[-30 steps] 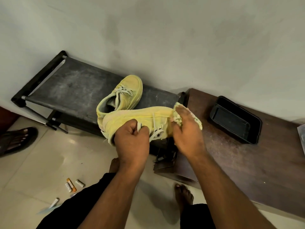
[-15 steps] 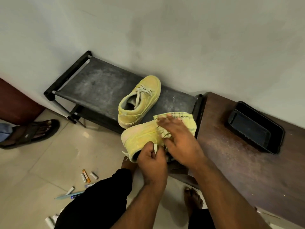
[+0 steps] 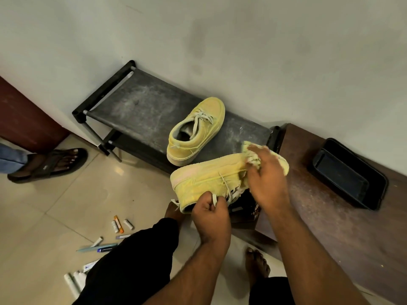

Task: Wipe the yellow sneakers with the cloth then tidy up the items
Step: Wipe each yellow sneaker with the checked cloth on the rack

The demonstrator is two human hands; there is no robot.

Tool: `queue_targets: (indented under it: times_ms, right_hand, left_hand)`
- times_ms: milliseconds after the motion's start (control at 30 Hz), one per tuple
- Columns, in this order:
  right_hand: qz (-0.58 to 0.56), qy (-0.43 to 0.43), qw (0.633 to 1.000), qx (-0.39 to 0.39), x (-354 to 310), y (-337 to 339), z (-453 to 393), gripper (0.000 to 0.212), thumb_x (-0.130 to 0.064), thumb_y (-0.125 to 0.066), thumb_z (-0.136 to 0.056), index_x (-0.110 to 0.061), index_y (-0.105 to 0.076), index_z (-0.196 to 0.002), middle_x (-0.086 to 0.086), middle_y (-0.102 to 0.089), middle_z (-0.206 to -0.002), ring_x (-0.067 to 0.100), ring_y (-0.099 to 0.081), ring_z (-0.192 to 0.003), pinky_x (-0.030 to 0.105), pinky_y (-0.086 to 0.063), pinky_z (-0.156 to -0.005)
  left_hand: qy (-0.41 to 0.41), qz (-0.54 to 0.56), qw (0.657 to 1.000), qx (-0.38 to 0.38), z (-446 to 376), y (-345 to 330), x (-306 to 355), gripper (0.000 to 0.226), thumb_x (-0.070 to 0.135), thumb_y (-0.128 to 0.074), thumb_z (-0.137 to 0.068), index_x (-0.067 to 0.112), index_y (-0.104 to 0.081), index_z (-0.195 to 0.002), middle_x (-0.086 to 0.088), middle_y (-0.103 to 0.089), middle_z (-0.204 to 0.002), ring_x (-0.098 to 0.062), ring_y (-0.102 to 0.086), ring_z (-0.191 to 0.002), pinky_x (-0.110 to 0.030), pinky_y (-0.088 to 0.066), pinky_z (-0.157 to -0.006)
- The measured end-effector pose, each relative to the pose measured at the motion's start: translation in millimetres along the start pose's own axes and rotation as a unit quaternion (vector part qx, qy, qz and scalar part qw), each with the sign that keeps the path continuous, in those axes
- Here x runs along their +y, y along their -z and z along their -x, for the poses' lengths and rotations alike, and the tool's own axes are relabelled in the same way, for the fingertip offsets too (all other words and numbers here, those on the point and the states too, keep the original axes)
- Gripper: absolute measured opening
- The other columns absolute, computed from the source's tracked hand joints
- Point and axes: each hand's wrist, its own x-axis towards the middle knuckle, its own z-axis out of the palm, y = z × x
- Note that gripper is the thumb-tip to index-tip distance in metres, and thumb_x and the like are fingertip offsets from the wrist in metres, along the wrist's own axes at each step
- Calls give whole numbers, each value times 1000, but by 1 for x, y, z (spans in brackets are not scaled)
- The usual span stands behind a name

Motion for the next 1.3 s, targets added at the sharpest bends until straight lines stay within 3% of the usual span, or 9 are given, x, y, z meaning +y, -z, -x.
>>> queue_targets:
  times_ms: [100,300,467,567,667,867,933,1100,1300]
  right_hand:
    - [-16,-61,998,31,-5,0,0,41,-18,-52,-91,-17,-54,-132,3,-55,-134,23,-44,-129,45,-36,-108]
    - [48,212,961,-172,-33,-16,18,54,-17,-50,-78,-14,-54,-132,-1,-49,-141,15,-26,-141,30,-7,-117]
    - [-3,31,999,-15,-17,3,0,39,-15,-57,-90,-17,-58,-128,5,-52,-138,17,-34,-137,39,-27,-114]
    - [-13,-8,1000,-17,-17,5,-2,37,-16,-57,-91,-17,-58,-128,7,-50,-140,19,-33,-138,39,-25,-114]
    - [-11,5,1000,-24,-16,6,0,38,-18,-58,-91,-17,-57,-129,8,-49,-140,19,-33,-138,40,-25,-115]
    - [-11,22,999,-28,-7,7,-3,35,-20,-58,-92,-16,-59,-127,6,-54,-136,19,-35,-137,43,-29,-112]
    - [-4,16,999,-30,-8,6,-3,36,-20,-58,-92,-17,-58,-128,5,-53,-138,18,-33,-138,44,-28,-113]
    - [-18,21,999,-41,-22,1,12,43,-10,-58,-89,-18,-54,-132,-6,-46,-142,15,-24,-142,37,-15,-118]
    - [-130,148,961,-195,-43,-17,56,53,-2,-53,-84,-24,-53,-133,-19,-42,-141,-5,-18,-140,24,-8,-118]
  left_hand:
    - [18,0,1000,13,-1,0,3,49,-16,-62,-75,15,-29,-56,7,-22,-54,-6,-19,-52,-23,-16,-47]
    - [68,41,997,12,0,-2,9,33,5,-62,-74,16,-39,-53,5,-30,-54,-7,-25,-56,-27,-25,-53]
    - [103,46,994,2,0,1,27,46,-16,-59,-75,15,-32,-55,7,-24,-52,-4,-18,-48,-21,-19,-45]
    - [182,117,975,51,2,4,46,32,-13,-59,-77,13,-45,-64,9,-41,-52,-3,-38,-47,-20,-34,-46]
    - [260,242,928,116,-3,16,55,26,-7,-60,-79,16,-50,-78,-3,-58,-77,-21,-57,-79,-35,-44,-70]
    - [325,262,888,195,-11,25,60,39,0,-60,-88,28,-43,-108,-11,-55,-125,-29,-63,-103,-42,-58,-74]
    - [322,248,892,199,-12,22,61,45,-3,-59,-88,31,-42,-112,-13,-53,-128,-32,-63,-107,-46,-58,-80]
    - [330,245,895,175,-16,20,65,54,-6,-54,-91,36,-37,-119,-12,-50,-128,-30,-64,-102,-36,-57,-69]
    - [332,287,891,121,-27,16,68,49,-8,-51,-92,30,-45,-124,-16,-63,-115,-30,-68,-95,-45,-58,-79]
